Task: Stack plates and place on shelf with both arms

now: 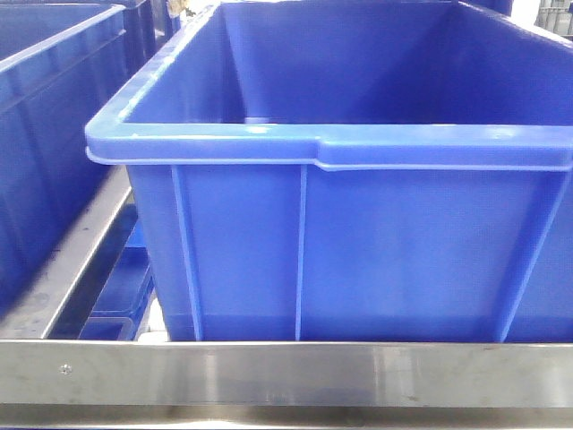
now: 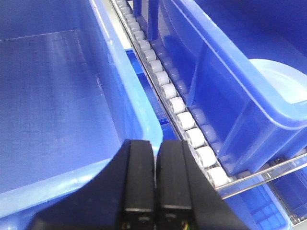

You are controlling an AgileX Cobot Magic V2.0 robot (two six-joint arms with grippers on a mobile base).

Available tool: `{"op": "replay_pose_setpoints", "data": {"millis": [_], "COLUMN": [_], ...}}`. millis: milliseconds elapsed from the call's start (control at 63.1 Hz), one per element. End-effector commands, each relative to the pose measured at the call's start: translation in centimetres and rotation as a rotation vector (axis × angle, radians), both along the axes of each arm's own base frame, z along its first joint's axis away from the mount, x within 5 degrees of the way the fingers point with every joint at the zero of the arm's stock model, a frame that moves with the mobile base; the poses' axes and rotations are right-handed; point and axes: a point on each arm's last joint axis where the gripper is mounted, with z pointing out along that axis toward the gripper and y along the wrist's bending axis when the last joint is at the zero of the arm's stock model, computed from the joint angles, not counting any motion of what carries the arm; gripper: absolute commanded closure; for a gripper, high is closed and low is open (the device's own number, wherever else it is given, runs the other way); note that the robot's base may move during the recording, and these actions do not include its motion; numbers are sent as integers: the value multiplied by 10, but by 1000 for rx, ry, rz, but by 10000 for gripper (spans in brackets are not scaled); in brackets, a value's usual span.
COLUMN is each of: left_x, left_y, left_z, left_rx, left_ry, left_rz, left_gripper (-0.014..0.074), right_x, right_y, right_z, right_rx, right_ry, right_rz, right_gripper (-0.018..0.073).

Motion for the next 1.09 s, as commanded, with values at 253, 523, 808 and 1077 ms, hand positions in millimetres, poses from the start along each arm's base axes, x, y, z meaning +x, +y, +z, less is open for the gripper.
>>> {"op": "replay_pose_setpoints", "data": {"millis": [253,523,808,1077], "left_x": [1,-11,-21,-22], "left_y": [-3,14,26,27], "left_z": [19,10,-54,-80], "left_rx": [-75,-155,-188,-180], "left_ry": [-126,-273,-447,-427], "left_rz": [-21,139,298,307], "left_gripper": [512,512,512,512], "right_x": [-3,-3,-3,-3], "right_y": [-1,-1,-1,-1], "right_z": [15,15,15,14], "right_rx": [-12,-12,-12,-12], "right_ry": [-130,-130,-129,-118], "right_rz": [-10,-10,-10,-9], "right_gripper": [503,503,503,503]}}
